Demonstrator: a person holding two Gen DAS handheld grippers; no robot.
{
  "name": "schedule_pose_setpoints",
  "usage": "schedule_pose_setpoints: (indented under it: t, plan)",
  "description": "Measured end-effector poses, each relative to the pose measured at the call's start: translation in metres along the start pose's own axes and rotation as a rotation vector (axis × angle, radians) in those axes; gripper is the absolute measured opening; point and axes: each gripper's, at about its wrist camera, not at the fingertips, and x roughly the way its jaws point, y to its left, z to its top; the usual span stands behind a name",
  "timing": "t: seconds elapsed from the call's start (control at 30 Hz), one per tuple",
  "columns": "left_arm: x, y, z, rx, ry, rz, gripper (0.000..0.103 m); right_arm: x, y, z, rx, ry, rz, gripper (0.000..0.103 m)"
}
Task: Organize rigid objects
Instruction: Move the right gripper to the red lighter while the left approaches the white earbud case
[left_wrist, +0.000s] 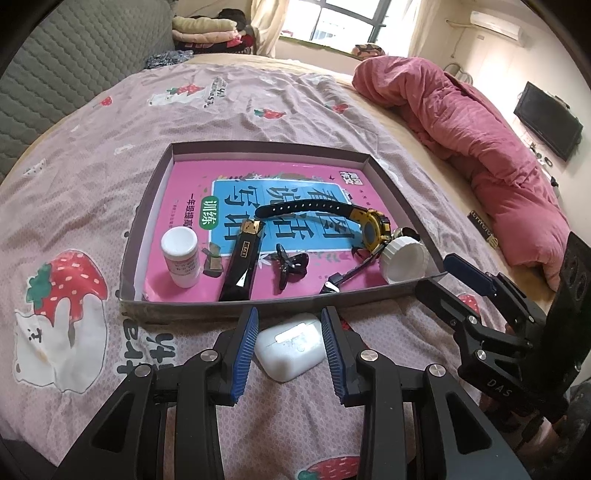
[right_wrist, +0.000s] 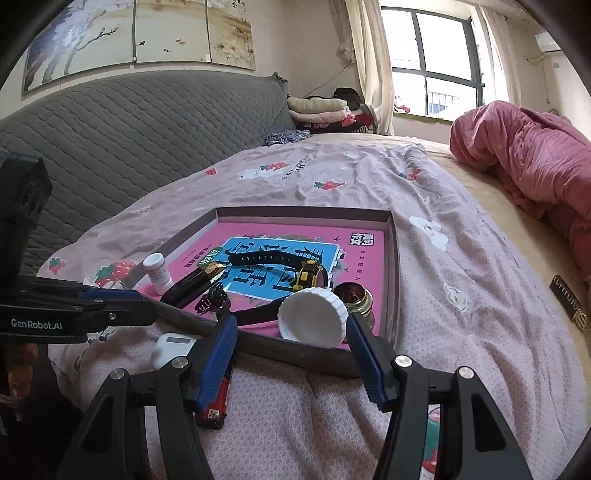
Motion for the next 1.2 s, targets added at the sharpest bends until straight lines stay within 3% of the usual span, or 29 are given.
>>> schedule_pose_setpoints:
  t: [0.1,0.23,0.63,0.97,1.2]
  plan:
    - [-0.006,-0.002,0.001,0.005,-0.013,-0.001,0.037,-0.005,0.002,0.0,0.003,-0.002,-0.006,0.061]
    - [-0.01,-0.002,0.002,0.007,-0.016,-0.005,0.047,-0.01,0.01,0.001,-0.007,0.003,-0.011,0.061]
    - [0.001,0.006,-0.015,0.034,0.05,0.036,0.048,0.004,0.049,-0.019,-0.116,0.154,0.001,0.061]
    - [0.014,0.003,-0.022,0.065,0.086,0.02,0.048,0.025,0.059,-0.031,-0.125,0.229,0.008,0.061]
    - [0.035,0.001,-0.021,0.155,0.111,-0.031,0.048,0.04,0.06,-0.035,-0.121,0.263,0.002,0.061]
